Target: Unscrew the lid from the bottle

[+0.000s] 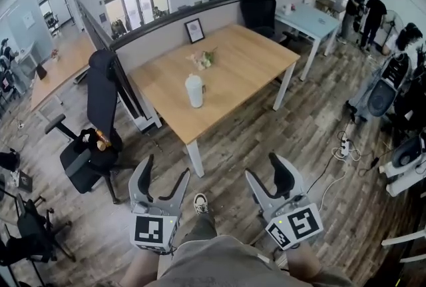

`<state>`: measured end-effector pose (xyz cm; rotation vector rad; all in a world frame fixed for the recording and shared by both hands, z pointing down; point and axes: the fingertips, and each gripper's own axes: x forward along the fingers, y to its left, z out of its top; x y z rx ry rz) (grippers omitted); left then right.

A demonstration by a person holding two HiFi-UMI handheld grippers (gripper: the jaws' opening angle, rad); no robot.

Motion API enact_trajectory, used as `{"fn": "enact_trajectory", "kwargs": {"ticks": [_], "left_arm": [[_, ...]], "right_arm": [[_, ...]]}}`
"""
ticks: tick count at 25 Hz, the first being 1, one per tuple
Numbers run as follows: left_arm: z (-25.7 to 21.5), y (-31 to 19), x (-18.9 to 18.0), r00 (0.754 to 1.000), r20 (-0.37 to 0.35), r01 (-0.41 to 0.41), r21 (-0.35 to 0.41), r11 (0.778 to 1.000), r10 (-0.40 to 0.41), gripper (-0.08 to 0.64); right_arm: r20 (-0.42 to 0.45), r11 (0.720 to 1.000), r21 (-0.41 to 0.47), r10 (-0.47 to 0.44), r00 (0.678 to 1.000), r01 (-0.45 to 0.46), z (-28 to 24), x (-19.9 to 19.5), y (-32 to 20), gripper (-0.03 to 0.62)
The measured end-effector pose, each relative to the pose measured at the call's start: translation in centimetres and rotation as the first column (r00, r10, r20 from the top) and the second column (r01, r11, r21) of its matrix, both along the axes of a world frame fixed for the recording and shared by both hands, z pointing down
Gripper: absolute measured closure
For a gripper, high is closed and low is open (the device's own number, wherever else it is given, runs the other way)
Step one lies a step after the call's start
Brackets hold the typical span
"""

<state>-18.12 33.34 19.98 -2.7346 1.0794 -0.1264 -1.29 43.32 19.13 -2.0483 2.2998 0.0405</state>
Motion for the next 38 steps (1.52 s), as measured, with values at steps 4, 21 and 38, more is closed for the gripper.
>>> {"fn": "enact_trajectory", "kwargs": {"ticks": [4, 21, 38], "left_arm": [[0.5, -4.8, 1.5, 1.000, 0.007, -0.018, -0.021, 1.000, 0.018, 0.209], [5.5, -27.4, 5.5, 0.989, 0.097, -0.095, -0.160, 0.982, 0.111, 0.184], [14.1, -39.5, 11.0, 0.946, 0.123, -0.258, -0.270, 0.927, 0.299, 0.143]], "right_arm": [[-0.015, 0.999, -0.040, -0.010, 1.000, 0.010, 0.5, 1.1, -5.0, 0.339], [0.079, 0.979, -0.193, -0.048, 0.996, 0.063, 3.2, 2.9, -29.3, 0.339], [0.101, 0.923, -0.354, -0.124, 0.987, 0.152, 10.4, 3.2, -47.1, 0.339]]}}
